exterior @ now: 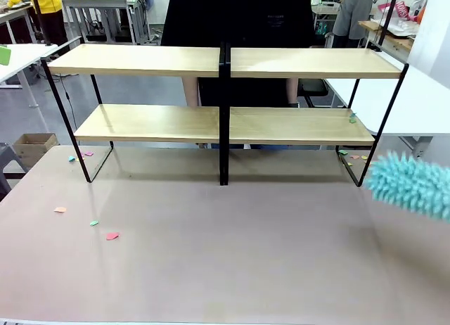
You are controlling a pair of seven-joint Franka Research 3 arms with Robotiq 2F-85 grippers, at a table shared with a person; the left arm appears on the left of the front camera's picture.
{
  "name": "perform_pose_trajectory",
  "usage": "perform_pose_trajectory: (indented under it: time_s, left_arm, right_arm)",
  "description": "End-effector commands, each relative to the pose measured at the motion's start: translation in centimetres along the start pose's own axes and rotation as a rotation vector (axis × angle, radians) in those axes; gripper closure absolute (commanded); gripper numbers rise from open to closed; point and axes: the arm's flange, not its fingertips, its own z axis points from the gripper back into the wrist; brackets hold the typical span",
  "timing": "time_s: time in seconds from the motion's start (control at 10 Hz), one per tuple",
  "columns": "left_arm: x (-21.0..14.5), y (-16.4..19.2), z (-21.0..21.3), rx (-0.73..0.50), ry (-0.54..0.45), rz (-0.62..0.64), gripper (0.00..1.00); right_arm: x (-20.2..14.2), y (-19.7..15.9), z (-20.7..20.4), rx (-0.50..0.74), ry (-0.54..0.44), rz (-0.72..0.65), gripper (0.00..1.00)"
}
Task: Clean the shelves.
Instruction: Clean another randomly selected level of the Shelf with the Duster, then place the Duster on the table.
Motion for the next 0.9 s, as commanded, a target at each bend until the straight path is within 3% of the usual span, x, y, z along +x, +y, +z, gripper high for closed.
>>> perform_pose_trajectory:
  time_s: [0.0,0.1,0.2,0.8]
  left_arm:
    - [0.0,0.0,-0.1,0.001,0.002,0.0,0.0]
    - [0.0,0.0,-0.1,0.001,0.002,0.0,0.0]
    - [0.0,0.0,-0.1,0.001,0.002,0.0,0.0]
    - [0.0,0.0,-0.1,0.001,0.002,0.0,0.0]
  right_arm:
    - [0.5,0.2,2.0,0.161,-0.154,0.148,0.87]
    - [1.7,0.2,1.0,0.157,-0.133,0.093,0.87]
    - [0.7,-0.9,0.1,0.068,-0.086,0.043,0.87]
    - [0.7,-0.9,0.1,0.068,-0.086,0.043,0.87]
